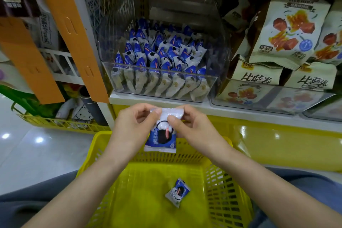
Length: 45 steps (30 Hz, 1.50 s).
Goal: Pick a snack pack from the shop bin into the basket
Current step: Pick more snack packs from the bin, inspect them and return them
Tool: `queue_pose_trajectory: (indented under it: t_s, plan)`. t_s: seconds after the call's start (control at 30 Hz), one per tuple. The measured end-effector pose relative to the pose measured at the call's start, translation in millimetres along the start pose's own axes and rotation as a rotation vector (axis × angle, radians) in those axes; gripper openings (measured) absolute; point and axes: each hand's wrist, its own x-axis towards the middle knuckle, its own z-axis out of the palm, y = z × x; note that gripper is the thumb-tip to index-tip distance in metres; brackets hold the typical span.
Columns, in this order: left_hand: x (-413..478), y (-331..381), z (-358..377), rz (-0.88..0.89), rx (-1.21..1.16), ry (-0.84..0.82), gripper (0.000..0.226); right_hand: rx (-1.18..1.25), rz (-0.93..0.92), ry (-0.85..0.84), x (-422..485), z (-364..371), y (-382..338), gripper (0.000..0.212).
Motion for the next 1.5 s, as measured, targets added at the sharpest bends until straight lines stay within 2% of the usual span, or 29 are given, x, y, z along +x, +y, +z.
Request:
queue_pose_trajectory:
  t_s: [0.17,0.27,0.33,0.43,0.5,0.6,0.7,0.83,0.93,1.03,1.1,1.17,1.2,1.3,1.5]
  plan:
    - [-1,2,4,-0.013,0.014,-0.037,0.022,-0.188,-0.193,0.091,0,-3,0,0.010]
    - [0,2,5,-0.078,-0.045,-0.064,0.023,-0.528,-0.459,0.131,-5,-4,-1,0.007]
    - [0,1,6,-0.085,-0.041,-0.078,0.023,-0.680,-0.548,0.132,-6,-5,-1,0.011]
    - [1,-3,8,-0.060,0.004,-0.025,0.013,-0.638,-0.495,0.179,-4,-7,0,0.012]
    - [0,-8,8,0.034,0.175,0.061,0.019,-0.519,-0.396,0.236,0,-7,1,0.011]
    - [-5,-11,10,0.183,0.377,0.010,0.023,-0.348,-0.199,0.291,6,-8,1,0.013]
    - [-9,-13,16,0.119,0.287,-0.096,0.031,-0.108,-0.043,0.241,8,-8,-1,0.020]
    - [-3,-10,15,-0.077,0.043,-0.087,0.027,0.123,-0.005,0.064,8,-5,-6,0.024]
    - [-2,-7,14,-0.193,-0.138,-0.080,0.022,-0.009,-0.086,0.057,8,-4,-4,0.013]
    - [-1,-10,17,-0.298,-0.247,-0.068,0.021,-0.137,-0.135,0.105,7,-1,0,0.011]
    - [-1,-10,18,-0.328,-0.329,-0.075,0.018,-0.227,-0.172,0.124,7,-1,2,0.014]
    - [-2,-11,18,-0.303,-0.348,-0.093,0.027,-0.304,-0.234,0.117,5,-1,3,0.017]
    - [-2,-12,18,-0.276,-0.317,-0.095,0.028,-0.336,-0.268,0.108,4,-1,3,0.017]
    - [-3,-15,17,-0.158,-0.120,-0.054,0.012,-0.448,-0.320,0.108,2,0,2,0.019]
    - [-1,-17,16,-0.044,0.158,-0.020,0.012,-0.526,-0.241,0.179,4,0,2,0.011]
